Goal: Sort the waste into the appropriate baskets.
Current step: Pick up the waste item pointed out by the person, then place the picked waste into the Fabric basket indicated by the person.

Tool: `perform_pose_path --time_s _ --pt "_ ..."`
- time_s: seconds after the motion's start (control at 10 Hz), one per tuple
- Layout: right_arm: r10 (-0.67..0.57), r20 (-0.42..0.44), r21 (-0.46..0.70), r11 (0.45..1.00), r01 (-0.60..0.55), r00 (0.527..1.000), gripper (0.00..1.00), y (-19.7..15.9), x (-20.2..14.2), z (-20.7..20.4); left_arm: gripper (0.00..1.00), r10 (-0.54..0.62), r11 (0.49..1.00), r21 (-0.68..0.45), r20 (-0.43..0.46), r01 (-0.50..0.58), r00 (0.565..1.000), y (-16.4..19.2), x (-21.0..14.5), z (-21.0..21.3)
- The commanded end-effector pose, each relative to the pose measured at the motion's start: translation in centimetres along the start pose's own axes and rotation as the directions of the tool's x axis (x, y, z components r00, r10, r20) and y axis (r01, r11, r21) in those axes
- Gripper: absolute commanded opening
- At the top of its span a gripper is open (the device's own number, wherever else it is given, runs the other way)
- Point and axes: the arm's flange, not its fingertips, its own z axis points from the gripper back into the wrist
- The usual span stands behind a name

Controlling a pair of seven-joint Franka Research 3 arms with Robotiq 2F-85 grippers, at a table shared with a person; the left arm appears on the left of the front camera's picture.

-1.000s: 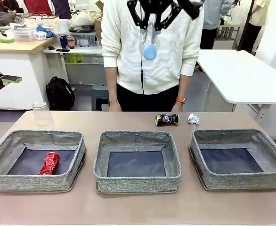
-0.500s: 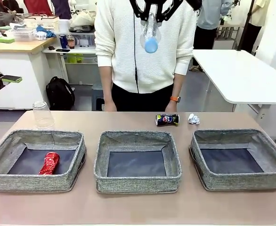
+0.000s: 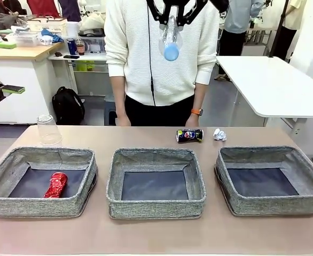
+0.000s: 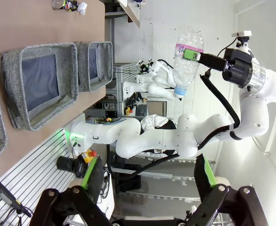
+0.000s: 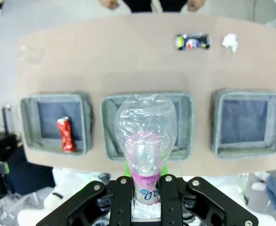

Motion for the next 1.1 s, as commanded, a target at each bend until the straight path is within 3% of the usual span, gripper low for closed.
perform_pose_path --time_s 0.0,1.0 --pt "0.001 -0.005 0.005 1.0 -0.001 1.0 0.19 0.0 -0.23 0.1 1.0 -0.021 1.0 0.002 -0.012 0.021 1.0 0.13 -0.2 0.23" --pt "0.001 -0.005 0.005 1.0 -0.001 1.0 0.19 0.0 -0.23 0.1 1.0 -0.021 1.0 0.002 -0.012 0.021 1.0 0.13 -0.2 0.23"
